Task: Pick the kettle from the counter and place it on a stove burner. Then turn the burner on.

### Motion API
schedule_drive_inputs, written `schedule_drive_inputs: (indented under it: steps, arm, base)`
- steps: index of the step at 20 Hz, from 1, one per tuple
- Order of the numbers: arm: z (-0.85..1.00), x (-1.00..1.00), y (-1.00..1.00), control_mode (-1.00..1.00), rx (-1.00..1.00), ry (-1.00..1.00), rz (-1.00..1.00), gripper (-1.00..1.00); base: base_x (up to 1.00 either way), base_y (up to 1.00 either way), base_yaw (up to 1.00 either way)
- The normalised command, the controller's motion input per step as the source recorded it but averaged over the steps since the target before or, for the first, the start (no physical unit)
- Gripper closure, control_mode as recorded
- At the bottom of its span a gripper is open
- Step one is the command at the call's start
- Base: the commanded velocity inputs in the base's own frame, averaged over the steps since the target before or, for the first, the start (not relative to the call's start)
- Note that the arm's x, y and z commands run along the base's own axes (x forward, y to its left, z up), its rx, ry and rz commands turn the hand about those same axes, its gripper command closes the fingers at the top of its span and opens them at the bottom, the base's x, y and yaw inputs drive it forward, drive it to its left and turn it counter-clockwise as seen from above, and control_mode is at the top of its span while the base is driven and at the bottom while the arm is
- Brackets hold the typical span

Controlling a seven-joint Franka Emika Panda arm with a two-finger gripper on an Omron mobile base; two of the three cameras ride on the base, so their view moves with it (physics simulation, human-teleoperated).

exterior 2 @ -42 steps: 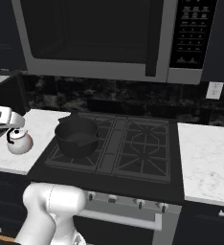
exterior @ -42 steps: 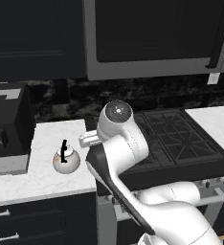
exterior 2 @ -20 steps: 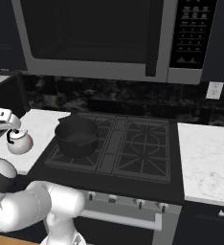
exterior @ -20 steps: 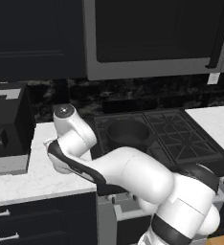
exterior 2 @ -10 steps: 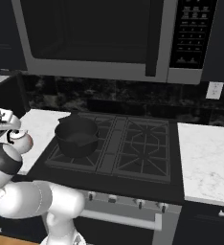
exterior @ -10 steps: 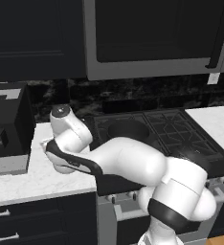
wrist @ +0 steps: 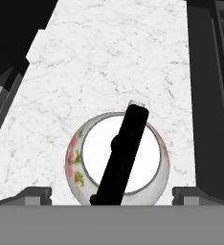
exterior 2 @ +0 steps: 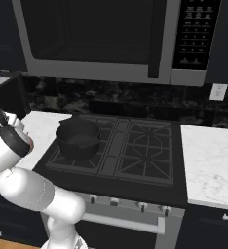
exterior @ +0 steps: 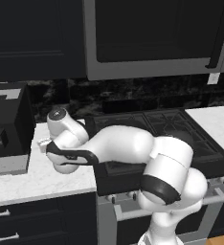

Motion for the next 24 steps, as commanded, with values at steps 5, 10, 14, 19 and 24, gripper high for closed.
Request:
schedule_drive_inputs:
  steps: [5,10,14,19,24]
  arm:
    - [-0.24,0.26,0.03,-1.0,0.0,0.0,0.0,-1.0]
    - [-0.04,0.04,0.0,-1.0,0.0,-0.01,0.0,1.0]
    - [0.0,-0.03,-0.06,-1.0,0.0,-0.03,0.0,1.0]
    - [0.0,-0.26,-0.31,-1.0,0.0,-0.09,0.0,1.0]
    - [0.34,-0.5,-0.36,-1.0,0.04,-0.29,0.0,1.0]
  base:
    - [0.0,0.0,0.0]
    - [0.0,0.0,0.0]
    - [0.0,0.0,0.0]
    - [0.0,0.0,0.0]
    - [0.0,0.0,0.0]
